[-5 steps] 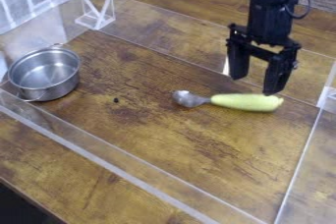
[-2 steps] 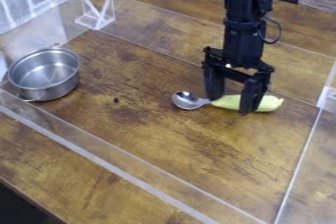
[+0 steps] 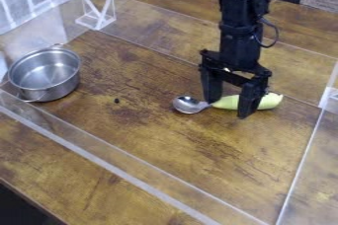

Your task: Move the green spoon to the right

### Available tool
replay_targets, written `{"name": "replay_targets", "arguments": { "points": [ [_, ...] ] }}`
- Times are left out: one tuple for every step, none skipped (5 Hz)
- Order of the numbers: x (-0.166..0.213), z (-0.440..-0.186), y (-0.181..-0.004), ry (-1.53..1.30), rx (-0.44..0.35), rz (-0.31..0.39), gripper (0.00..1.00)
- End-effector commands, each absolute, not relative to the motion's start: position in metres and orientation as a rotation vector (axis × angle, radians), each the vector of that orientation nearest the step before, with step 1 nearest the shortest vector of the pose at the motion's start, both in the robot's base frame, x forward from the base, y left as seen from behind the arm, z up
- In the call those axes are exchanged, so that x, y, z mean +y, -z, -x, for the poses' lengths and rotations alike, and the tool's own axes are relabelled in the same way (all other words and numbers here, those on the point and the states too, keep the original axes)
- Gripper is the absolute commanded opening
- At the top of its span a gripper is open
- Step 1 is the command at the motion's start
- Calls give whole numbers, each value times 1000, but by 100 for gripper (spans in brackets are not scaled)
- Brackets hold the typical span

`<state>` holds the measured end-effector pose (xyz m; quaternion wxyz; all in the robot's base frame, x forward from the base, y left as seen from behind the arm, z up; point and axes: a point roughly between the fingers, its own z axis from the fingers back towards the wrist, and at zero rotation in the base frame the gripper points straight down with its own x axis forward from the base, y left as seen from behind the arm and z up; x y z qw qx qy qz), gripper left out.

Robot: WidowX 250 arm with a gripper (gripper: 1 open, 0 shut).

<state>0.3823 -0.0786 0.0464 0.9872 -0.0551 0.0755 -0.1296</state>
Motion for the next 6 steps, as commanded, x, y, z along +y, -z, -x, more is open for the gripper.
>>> {"name": "replay_targets", "arguments": {
  "points": [
    [-61,-391,-82,212,79,112,100],
    [-61,-390,-72,201,82,112,0],
    [-62,-389,-68,192,85,114,0],
    [-53,-387,-67,206,90,116,0],
    [-44,-386,-70,218,92,119,0],
    [-50,-386,-72,272,99,121,0]
  ]
}}
